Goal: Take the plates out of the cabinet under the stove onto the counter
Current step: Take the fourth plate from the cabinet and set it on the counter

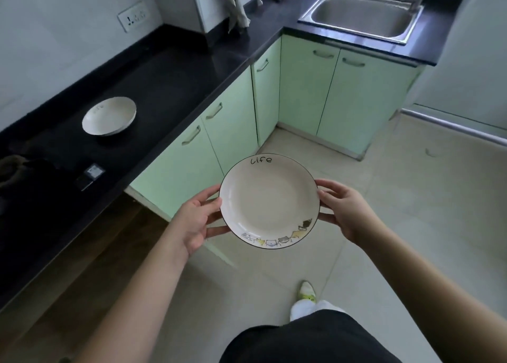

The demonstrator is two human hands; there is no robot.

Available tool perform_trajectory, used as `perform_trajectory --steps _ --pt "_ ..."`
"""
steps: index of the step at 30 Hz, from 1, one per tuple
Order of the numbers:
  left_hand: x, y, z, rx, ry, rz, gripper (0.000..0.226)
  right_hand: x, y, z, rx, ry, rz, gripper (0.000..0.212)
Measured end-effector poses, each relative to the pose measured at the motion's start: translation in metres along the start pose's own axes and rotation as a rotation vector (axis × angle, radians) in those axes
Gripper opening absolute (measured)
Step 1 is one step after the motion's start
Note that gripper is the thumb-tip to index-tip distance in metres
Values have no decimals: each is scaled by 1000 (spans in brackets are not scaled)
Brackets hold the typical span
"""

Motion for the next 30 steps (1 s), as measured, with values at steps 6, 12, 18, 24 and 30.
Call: perform_trajectory --steps 6,12,18,24,30 --pt "53 17 38 14 -33 79 32 -13 61 -47 7 -11 -68 20" --pt "65 38 64 32 -72 165 32 8 110 -81 5 -15 -140 19" --pt "65 75 88 32 -118 187 31 44 158 -100 37 -45 -195 19" --pt "42 134 126 77 -192 198 31 116 209 -127 23 -79 -253 18" --pt "12 196 161 62 -243 189 34 188 246 -150 7 -128 -271 19"
Point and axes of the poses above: each hand's wrist, its own y-axis towards the middle knuckle, its own x-axis out of the palm, z = x × y, the point moved 10 cm from there along y, towards the middle knuckle, and after that the axes turned 15 degrees about z, right-handed, at the moved point
